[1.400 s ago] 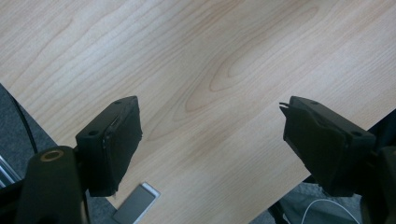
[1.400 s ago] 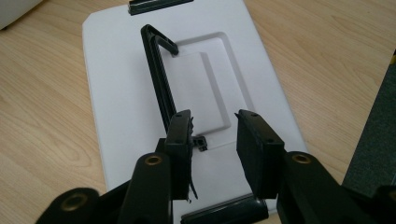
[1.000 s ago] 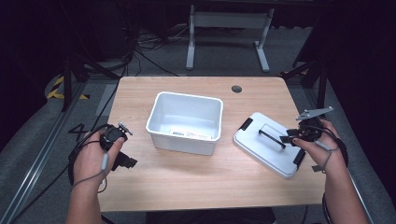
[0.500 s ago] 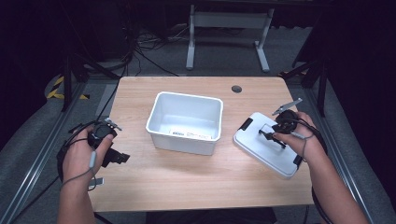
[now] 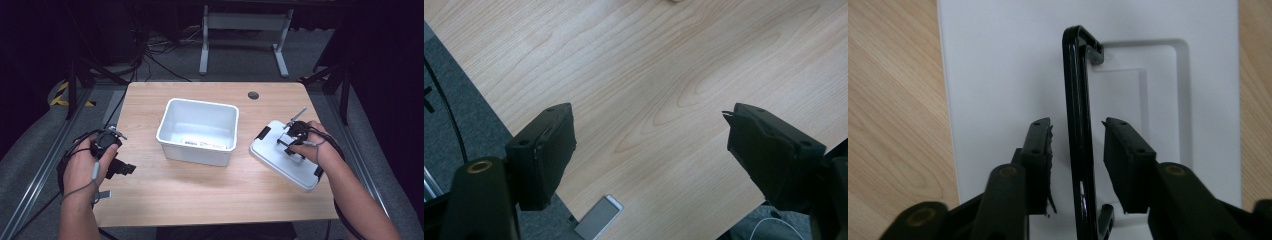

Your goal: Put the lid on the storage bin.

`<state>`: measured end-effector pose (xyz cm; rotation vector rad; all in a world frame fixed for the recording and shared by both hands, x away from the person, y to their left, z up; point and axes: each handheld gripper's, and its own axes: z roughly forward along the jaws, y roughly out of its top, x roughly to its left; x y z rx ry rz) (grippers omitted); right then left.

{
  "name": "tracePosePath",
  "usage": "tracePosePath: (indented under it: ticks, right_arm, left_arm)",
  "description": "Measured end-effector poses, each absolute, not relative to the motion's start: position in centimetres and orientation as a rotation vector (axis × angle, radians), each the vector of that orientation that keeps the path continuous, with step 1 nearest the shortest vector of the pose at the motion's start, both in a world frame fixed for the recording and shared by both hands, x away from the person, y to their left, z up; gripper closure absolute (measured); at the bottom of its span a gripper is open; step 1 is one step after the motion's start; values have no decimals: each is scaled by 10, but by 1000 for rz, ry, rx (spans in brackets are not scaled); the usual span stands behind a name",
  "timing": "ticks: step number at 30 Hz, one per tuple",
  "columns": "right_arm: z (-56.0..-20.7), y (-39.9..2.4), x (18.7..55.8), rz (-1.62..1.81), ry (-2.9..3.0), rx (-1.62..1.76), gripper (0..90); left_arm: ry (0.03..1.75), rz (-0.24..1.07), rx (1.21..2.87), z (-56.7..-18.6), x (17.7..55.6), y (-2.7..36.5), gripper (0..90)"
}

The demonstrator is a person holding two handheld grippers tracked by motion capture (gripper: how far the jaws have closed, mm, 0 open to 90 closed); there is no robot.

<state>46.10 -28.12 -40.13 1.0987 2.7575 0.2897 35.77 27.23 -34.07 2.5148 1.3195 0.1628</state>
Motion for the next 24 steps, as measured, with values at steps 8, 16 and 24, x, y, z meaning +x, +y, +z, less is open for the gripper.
tracePosePath:
  ticks: [8, 16, 24]
  right_arm:
    - [-404, -279, 465, 186, 2773, 1018, 832]
    - [-400, -285, 467, 222, 2770, 1022, 844]
    - [-375, -284, 464, 278, 2755, 982, 845]
  left_arm:
    - [1337, 174, 2506, -341, 357, 275, 200]
    - [1343, 170, 2509, -343, 355, 277, 200]
    - [1347, 151, 2509, -344, 355, 275, 200]
